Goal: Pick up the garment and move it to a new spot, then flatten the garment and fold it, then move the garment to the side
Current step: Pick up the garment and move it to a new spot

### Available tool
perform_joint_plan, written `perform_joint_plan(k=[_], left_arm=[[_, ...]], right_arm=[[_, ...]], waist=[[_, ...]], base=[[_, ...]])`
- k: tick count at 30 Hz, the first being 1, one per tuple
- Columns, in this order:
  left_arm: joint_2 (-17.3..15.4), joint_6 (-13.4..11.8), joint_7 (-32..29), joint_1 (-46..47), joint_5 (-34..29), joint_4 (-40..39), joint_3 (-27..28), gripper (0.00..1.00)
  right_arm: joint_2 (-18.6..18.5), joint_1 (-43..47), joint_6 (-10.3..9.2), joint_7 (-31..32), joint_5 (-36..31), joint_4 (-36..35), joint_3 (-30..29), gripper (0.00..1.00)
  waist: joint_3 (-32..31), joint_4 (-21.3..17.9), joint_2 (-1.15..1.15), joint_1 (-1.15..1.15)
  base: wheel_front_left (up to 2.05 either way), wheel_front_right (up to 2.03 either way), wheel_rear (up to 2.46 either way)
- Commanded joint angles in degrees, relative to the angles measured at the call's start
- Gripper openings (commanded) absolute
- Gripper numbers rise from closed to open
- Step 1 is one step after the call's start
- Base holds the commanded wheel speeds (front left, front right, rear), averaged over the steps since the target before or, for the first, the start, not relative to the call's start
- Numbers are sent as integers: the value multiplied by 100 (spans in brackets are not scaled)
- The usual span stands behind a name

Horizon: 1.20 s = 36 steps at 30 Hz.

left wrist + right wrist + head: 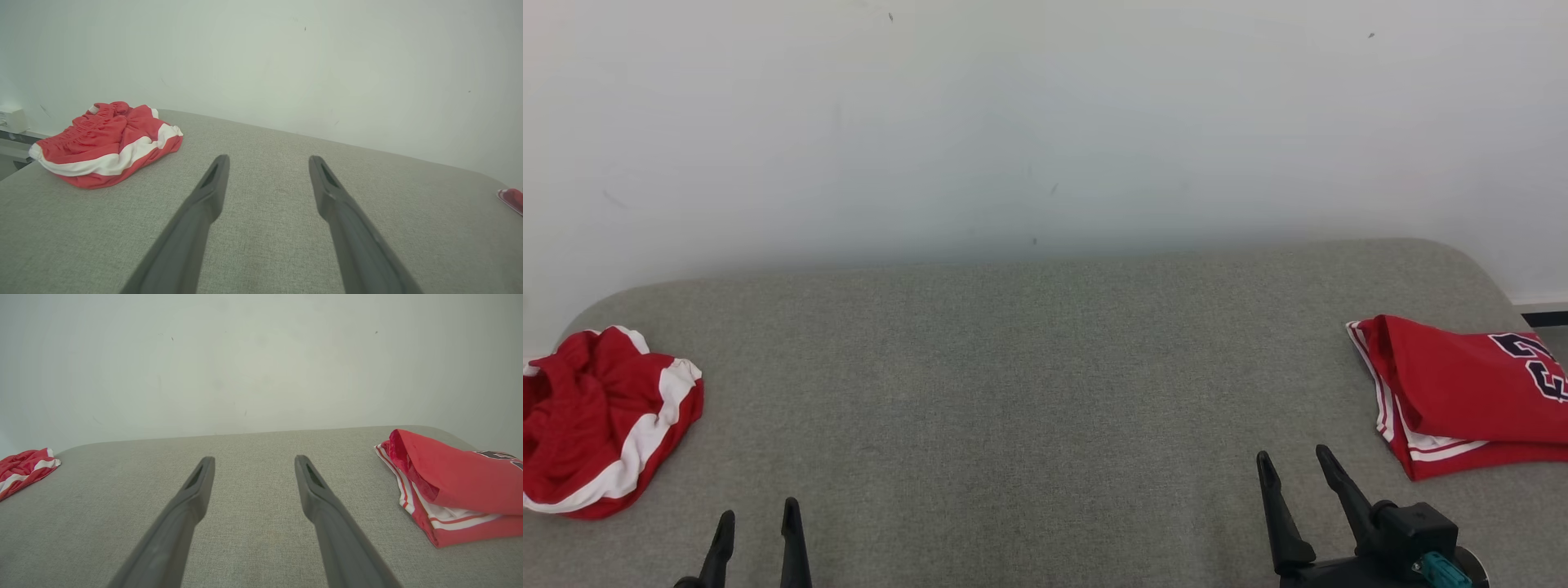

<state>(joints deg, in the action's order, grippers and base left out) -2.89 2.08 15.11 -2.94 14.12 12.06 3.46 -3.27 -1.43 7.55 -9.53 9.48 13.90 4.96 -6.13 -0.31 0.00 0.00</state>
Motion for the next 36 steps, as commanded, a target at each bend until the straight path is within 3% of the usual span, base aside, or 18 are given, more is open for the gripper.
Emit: perform_joint_plan(k=[1, 16, 36], left_arm=[[-1, 21, 3, 42, -42, 14, -1, 100], [-2, 21, 3, 68, -101, 61, -7, 100], [-213, -28, 3, -139, -307, 73, 174, 100]], right_arm=[[16, 57, -15, 31, -29, -35, -5, 100], [39, 104, -15, 97, -64, -29, 2, 100], [39, -22, -15, -147, 265, 328, 444, 100]], waist=[[1, -5, 0, 0], [15, 203, 0, 0], [-140, 2089, 0, 0]], base=[[0, 0, 0], [0, 0, 0], [0, 0, 0]])
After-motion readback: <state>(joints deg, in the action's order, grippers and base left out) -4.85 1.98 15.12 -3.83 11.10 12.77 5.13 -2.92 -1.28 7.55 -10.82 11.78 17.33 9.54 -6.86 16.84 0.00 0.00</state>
